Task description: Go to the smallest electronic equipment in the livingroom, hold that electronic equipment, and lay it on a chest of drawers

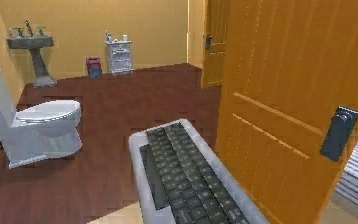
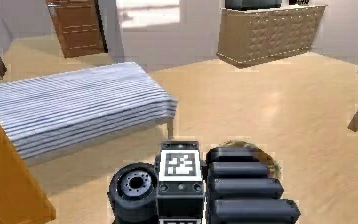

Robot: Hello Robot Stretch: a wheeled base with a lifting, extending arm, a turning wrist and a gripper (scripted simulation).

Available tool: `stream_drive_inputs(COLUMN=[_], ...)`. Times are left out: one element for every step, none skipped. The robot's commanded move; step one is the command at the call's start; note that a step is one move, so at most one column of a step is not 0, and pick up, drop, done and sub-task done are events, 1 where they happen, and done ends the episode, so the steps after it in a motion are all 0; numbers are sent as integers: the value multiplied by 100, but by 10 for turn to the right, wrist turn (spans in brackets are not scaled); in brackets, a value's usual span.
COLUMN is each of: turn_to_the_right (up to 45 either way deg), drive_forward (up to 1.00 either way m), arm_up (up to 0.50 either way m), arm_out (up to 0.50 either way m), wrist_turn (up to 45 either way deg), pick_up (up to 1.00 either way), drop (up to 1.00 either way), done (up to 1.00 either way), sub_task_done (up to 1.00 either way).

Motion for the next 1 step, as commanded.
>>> stream_drive_inputs(turn_to_the_right=[-90], drive_forward=[0], arm_up=[0], arm_out=[0], wrist_turn=[0], pick_up=[0], drop=[0], done=[0], sub_task_done=[0])
